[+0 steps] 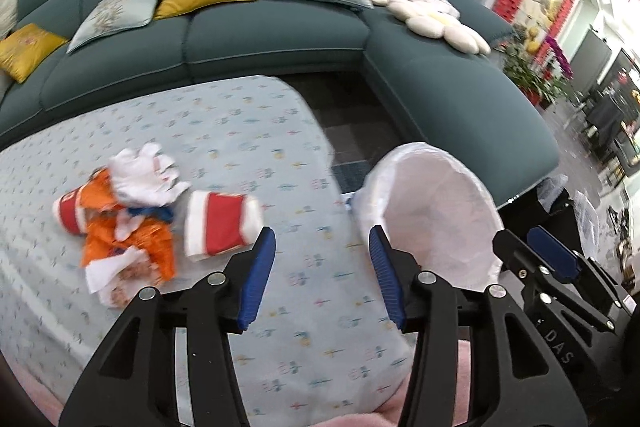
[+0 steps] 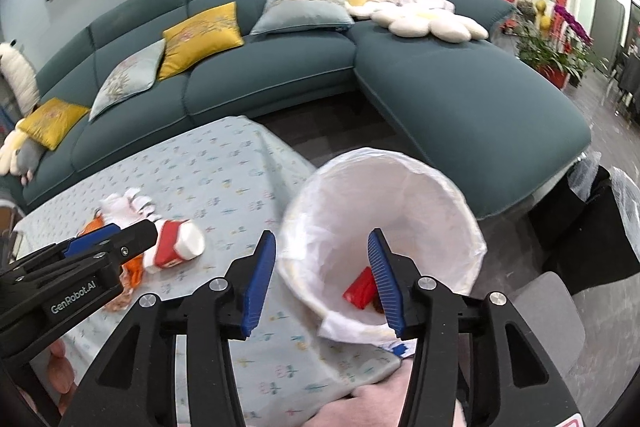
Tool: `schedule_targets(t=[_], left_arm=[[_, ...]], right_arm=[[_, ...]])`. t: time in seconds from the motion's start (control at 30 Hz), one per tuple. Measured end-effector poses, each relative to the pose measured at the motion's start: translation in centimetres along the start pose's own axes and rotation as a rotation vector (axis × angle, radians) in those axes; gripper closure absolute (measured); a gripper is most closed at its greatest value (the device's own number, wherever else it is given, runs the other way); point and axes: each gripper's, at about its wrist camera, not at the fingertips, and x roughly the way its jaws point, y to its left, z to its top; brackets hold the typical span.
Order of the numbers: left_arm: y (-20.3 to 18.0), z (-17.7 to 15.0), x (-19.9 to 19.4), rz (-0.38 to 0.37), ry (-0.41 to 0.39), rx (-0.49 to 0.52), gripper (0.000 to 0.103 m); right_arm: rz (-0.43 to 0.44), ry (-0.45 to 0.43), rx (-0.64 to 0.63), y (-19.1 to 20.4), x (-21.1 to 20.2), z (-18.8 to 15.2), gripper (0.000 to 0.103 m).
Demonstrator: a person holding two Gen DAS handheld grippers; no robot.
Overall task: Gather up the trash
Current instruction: 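Move both open tools back over the trash pile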
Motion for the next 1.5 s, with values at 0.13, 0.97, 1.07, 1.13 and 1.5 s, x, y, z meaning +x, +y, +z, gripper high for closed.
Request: schedule_targets(t=[0.13,0.97,1.07,1.13,1.5], left_arm=[[2.6,-0.8,-0.9,0.028,-0.004,-0.036,0.056],[13.9,-4.1,-5.1,0.158,-0.036,-0.182,0.047],[15.5,-4.6,-5.1,0.173,-0.03,-0.203,0.047],[16.7,-4.9,-5.2,0.183,-0.025,-0.219,0.047],[22.1,-7.0,-3.8,0.214,0.036,-0.302,0.042]], right_arm=[[0.024,0.005,-0.032,2.2,-0.4,-0.5,0.056],[0.133,0.052,-0.234,15.3,-1.1,-3.4,0.055],[0.145,0.064,-0.249,16.7,-0.7,-3.8,0.055],[0.151,0.071,-0.261,17.5,-0.4,-4.0,0.055],[0.19,0.149,-0.288,21.3,2.7,-5.8,0.055]])
